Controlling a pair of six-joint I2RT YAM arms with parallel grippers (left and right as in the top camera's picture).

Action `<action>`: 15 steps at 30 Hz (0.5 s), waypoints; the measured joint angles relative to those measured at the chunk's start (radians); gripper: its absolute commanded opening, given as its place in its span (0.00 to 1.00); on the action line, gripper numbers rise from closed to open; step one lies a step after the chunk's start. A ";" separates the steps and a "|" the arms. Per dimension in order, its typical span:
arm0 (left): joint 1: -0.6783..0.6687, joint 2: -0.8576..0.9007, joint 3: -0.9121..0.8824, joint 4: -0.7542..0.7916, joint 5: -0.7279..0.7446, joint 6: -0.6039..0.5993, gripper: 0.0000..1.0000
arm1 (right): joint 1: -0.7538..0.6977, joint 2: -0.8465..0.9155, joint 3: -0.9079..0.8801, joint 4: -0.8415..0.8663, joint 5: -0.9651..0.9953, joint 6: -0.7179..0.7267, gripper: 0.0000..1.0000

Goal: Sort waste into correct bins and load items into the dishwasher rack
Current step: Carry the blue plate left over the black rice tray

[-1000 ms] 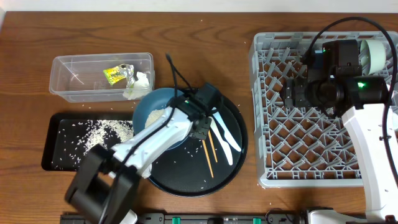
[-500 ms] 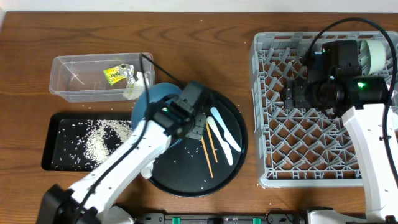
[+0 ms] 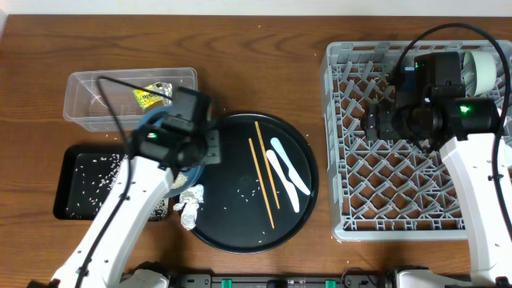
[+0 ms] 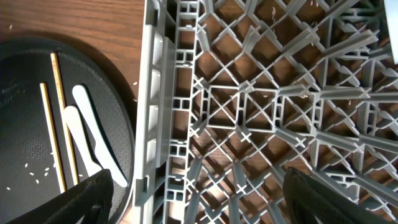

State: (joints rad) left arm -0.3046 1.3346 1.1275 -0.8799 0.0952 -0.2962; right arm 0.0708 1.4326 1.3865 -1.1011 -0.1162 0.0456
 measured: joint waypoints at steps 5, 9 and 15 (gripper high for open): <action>0.109 -0.027 0.000 -0.004 0.121 0.006 0.06 | 0.000 0.000 0.000 -0.002 0.000 0.000 0.83; 0.212 -0.029 0.000 -0.015 0.214 0.014 0.06 | 0.000 0.000 0.000 -0.010 0.004 0.000 0.83; 0.389 -0.029 0.000 -0.049 0.345 0.067 0.06 | 0.000 0.000 0.000 -0.014 0.005 0.000 0.83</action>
State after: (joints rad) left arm 0.0841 1.3060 1.1275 -0.9291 0.4404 -0.2295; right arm 0.0708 1.4326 1.3865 -1.1156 -0.1108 0.0456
